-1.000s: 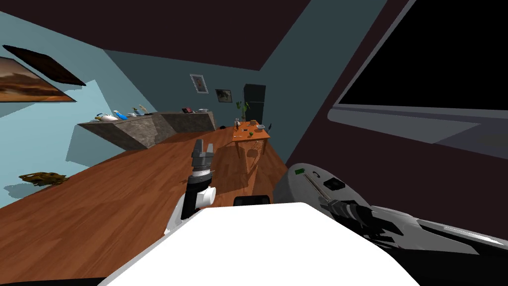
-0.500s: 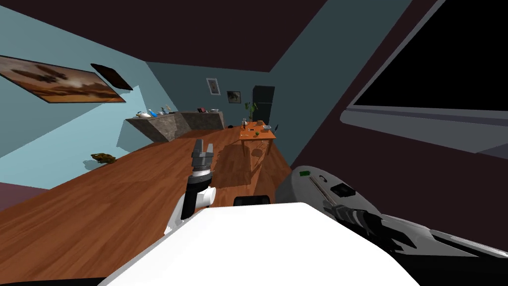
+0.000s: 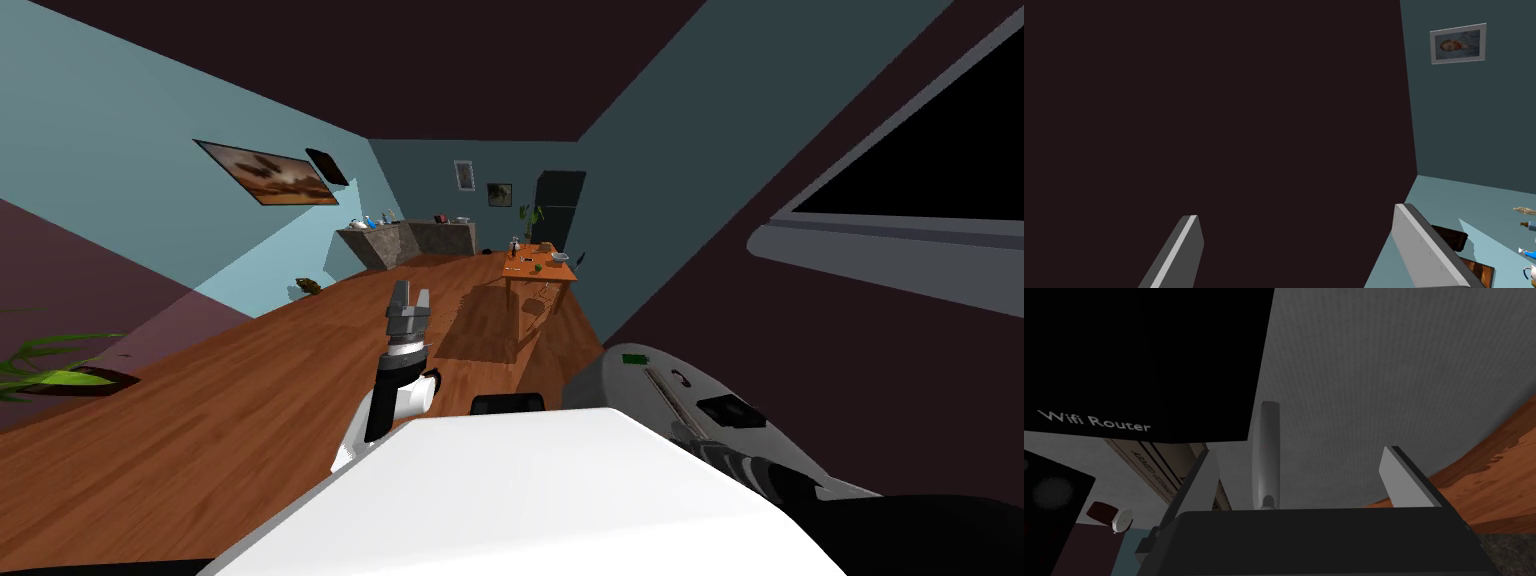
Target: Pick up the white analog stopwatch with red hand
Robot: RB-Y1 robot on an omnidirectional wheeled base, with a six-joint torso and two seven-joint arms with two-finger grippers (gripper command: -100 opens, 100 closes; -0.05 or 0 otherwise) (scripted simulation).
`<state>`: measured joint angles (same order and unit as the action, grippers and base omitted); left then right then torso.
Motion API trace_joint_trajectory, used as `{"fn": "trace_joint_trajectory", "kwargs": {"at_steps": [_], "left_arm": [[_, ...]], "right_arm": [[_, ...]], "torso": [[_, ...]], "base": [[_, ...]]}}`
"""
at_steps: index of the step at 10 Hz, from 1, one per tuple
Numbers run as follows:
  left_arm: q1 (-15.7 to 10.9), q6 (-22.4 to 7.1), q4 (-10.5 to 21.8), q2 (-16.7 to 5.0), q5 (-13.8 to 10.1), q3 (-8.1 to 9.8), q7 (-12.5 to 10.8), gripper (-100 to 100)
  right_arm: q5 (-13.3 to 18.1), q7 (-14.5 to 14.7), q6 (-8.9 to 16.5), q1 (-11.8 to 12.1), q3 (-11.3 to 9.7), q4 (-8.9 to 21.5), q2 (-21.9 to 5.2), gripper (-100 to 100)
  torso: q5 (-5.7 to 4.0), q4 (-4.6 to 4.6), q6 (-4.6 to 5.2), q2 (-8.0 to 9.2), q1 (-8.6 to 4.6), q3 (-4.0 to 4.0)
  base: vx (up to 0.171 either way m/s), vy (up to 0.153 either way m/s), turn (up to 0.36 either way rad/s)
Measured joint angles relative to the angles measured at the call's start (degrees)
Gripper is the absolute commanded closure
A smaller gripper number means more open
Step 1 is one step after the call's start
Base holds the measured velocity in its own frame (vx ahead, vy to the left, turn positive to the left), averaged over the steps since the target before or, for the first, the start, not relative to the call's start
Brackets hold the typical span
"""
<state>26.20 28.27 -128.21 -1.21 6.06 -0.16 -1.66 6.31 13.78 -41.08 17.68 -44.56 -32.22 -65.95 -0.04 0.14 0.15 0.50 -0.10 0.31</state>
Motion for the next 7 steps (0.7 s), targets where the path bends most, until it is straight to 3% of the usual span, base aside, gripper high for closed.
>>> {"fn": "trace_joint_trajectory", "kwargs": {"at_steps": [2,4,5,6,7], "left_arm": [[0.0,0.0,0.0,0.0,0.0,0.01,0.0,0],[0.0,0.0,0.0,0.0,0.0,0.01,0.0,0],[0.0,0.0,0.0,0.0,0.0,0.02,0.0,0],[0.0,0.0,0.0,0.0,0.0,0.0,0.0,0],[0.0,0.0,0.0,0.0,0.0,0.01,0.0,0]], "right_arm": [[0.6,-0.8,-0.7,1.1,3.1,2.4,1.4,-100],[1.9,-2.1,-2.6,2.3,5.9,7.5,3.7,-100],[1.8,-2.2,-2.2,3.5,7.2,6.3,3.5,-100],[1.6,-2.7,-0.7,6.4,9.3,4.1,3.4,-100],[1.9,-3.5,0.1,7.9,11.2,3.7,3.5,-100]], "torso": [[-0.02,-0.05,0.08,-0.3,-0.11,-0.16],[-0.01,-0.04,0.05,-0.2,-0.06,-0.11],[-0.02,-0.06,0.07,-0.33,-0.11,-0.18],[-0.01,-0.04,0.0,-0.2,-0.03,-0.11],[0.0,-0.03,0.02,-0.2,-0.05,-0.1]], "base": [[-0.071,0.013,0.216],[-0.075,0.017,0.159],[-0.105,0.038,0.346],[-0.105,0.031,0.334],[-0.044,0.011,0.076]]}}
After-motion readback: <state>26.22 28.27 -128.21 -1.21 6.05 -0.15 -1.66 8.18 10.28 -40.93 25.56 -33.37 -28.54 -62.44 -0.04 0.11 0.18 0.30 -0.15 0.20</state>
